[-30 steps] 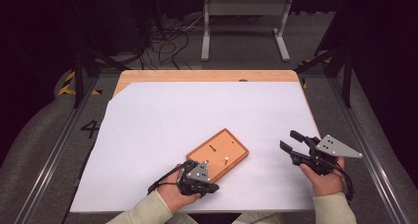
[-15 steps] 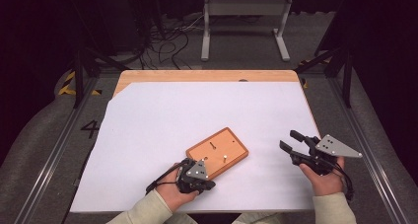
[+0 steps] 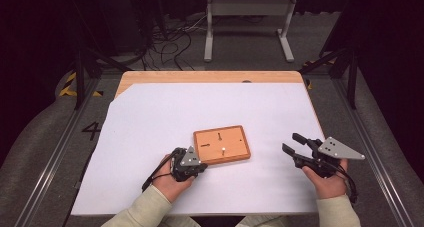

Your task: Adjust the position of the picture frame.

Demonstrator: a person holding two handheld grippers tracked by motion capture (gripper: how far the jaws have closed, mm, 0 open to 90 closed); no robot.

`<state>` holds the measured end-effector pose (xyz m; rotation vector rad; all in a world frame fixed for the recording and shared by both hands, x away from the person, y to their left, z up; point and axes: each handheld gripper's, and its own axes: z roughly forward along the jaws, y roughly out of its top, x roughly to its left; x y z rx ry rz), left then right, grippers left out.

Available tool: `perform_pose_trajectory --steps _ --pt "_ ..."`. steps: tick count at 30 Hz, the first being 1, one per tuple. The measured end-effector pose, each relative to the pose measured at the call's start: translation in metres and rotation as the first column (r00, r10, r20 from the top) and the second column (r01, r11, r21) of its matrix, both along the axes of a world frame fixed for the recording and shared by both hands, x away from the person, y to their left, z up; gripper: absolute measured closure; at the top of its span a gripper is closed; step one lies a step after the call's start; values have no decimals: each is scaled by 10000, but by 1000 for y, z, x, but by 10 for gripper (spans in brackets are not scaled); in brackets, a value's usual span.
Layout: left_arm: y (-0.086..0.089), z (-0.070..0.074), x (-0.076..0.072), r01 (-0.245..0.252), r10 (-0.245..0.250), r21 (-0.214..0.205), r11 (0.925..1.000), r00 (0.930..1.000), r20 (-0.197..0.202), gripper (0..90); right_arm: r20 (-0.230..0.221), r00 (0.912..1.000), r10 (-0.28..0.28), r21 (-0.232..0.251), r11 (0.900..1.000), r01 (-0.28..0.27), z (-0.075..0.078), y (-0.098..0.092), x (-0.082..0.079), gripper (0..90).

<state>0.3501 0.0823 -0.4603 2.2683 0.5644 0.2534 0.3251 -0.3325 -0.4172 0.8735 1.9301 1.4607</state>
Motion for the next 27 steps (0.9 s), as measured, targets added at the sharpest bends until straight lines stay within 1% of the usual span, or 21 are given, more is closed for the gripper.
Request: perform_pose_trajectory --steps 2,5,7,8,10,11,12,13,14,15,16,17,18,19,20,21,22,23,24,26,27 --pt "2 1 2 -214 217 -231 9995 9997 107 897 -28 10000 59 -20 10000 -59 0 2 1 465" --pt "6 2 4 -283 288 -466 9985 9995 111 895 -85 9998 186 -169 9997 -188 0 5 2 490" --pt "7 2 4 -244 250 -564 9981 9996 102 875 -125 9997 219 -250 9994 -222 0 7 2 504" --pt "10 4 3 -17 11 -986 9951 10000 -61 867 -164 9994 307 -394 9987 -313 1 10 4 537" --pt "14 6 2 100 -126 -1257 9920 9997 -199 846 -270 9989 380 -625 9973 -396 3 14 6 582" --pt "14 6 2 100 -126 -1257 9920 9997 -199 826 -270 9989 380 -625 9973 -396 3 14 6 582" --pt "16 7 2 125 -156 -1339 9909 9996 -216 826 -375 9983 453 -756 9960 -480 3 18 9 611" --pt "17 7 1 115 -162 -1409 9900 9993 -323 777 -580 9960 673 -1043 9919 -731 4 26 15 655" --pt "19 7 0 -10 -45 -1498 9887 9993 -362 751 -696 9943 808 -1211 9887 -888 4 31 19 672" --pt "21 8 0 18 -72 -1515 9885 9994 -349 729 -800 9925 921 -1364 9853 -1025 4 35 22 699" --pt "22 9 -1 23 -78 -1552 9879 9994 -346 705 -1034 9886 1091 -1624 9788 -1250 4 42 27 740" --pt "24 10 -2 -10 -42 -1579 9874 9995 -328 684 -1135 9857 1249 -1835 9724 -1443 5 48 32 767" --pt "26 11 -3 -19 -34 -1600 9871 9995 -330 669 -1220 9832 1355 -1917 9688 -1573 6 52 35 787" --pt "26 11 -3 -19 -34 -1600 9871 9995 -330 650 -1220 9832 1355 -1917 9688 -1573 6 52 35 787" --pt "29 12 -3 -90 32 -1630 9866 9994 -359 650 -1313 9791 1553 -2080 9613 -1804 9 58 41 813" --pt "34 13 -4 -215 144 -1707 9851 9990 -426 602 -1448 9733 1783 -2282 9511 -2082 14 67 52 848" --pt "37 13 -4 -304 220 -1656 9857 9984 -527 586 -1527 9709 1845 -2396 9462 -2175 17 72 57 861" --pt "37 13 -4 -304 220 -1656 9857 9984 -527 572 -1635 9680 1906 -2470 9420 -2272 19 76 62 887" --pt "41 13 -4 -409 316 -1571 9867 9976 -614 551 -1748 9653 1943 -2559 9377 -2351 21 80 67 900" --pt "44 13 -4 -523 434 -1552 9865 9973 -599 505 -1907 9630 1903 -2707 9328 -2379 24 86 77 900" --pt "47 13 -4 -593 510 -1542 9863 9971 -573 505 -1907 9630 1903 -2707 9328 -2379 24 86 77 900"
